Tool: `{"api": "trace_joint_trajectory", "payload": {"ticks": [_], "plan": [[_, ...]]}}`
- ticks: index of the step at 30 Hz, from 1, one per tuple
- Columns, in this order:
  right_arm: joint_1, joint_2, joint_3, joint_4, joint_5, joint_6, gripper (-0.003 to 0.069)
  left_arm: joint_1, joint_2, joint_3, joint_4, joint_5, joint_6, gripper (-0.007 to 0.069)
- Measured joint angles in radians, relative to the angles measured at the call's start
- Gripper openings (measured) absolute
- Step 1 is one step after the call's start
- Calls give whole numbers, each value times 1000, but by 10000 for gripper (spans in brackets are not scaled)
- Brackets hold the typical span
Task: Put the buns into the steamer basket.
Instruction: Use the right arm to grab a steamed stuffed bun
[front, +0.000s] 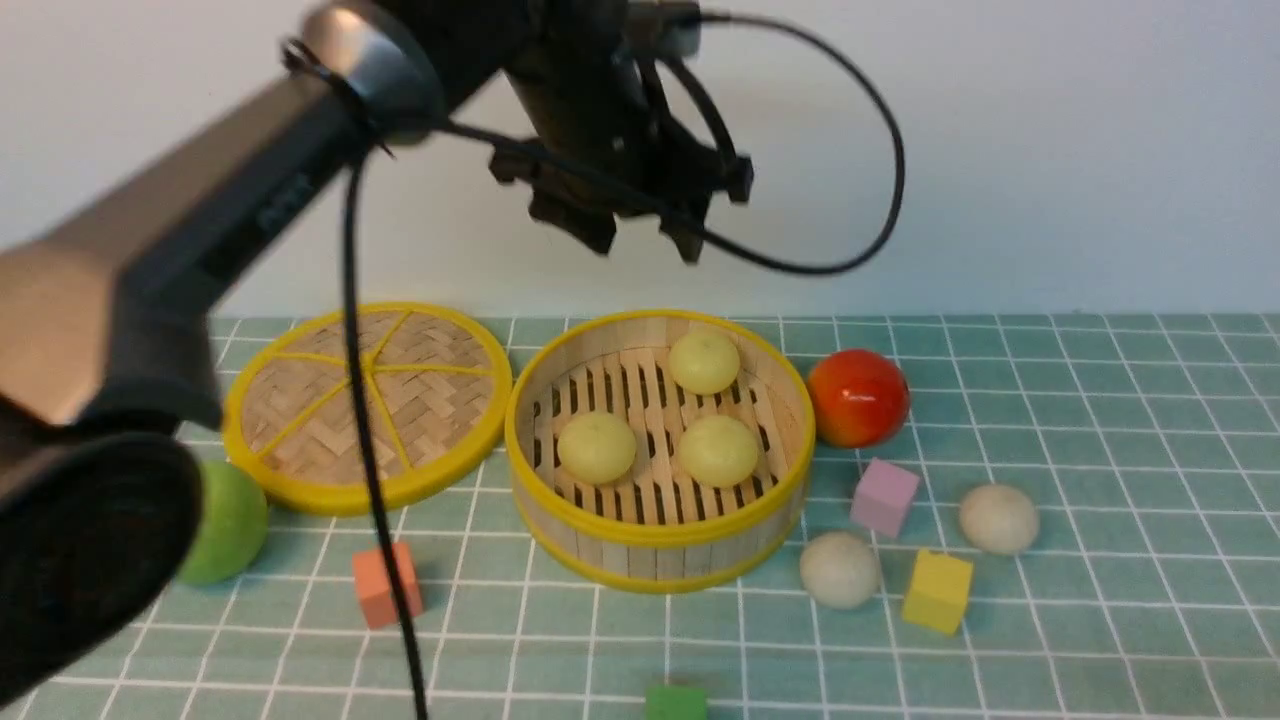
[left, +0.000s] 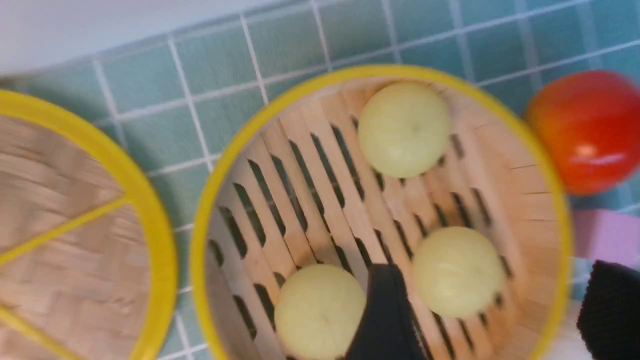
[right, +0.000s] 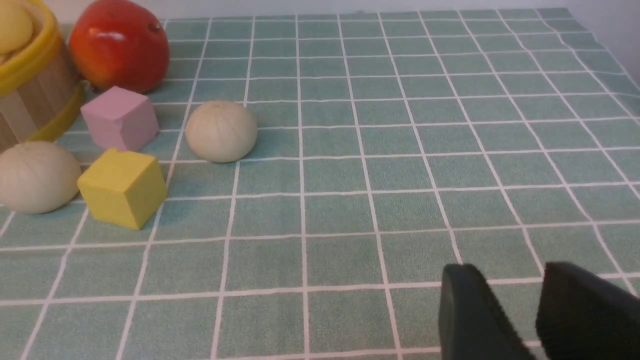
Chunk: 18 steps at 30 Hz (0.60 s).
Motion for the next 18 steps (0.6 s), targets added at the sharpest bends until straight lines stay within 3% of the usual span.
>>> {"api": "trace_joint_trajectory", "payload": {"ticks": [5, 10, 13, 18], "plan": [[0, 0, 0, 0, 0, 0, 239, 0, -344, 59, -15, 0, -5, 381], [0, 0, 0, 0, 0, 0, 239, 0, -795, 303, -27, 0, -37, 133], [0, 0, 0, 0, 0, 0, 239, 0, -1086, 590, -21, 0, -75, -1], [0, 0, 0, 0, 0, 0, 239, 0, -1415, 1063, 19, -52, -194, -14]]}}
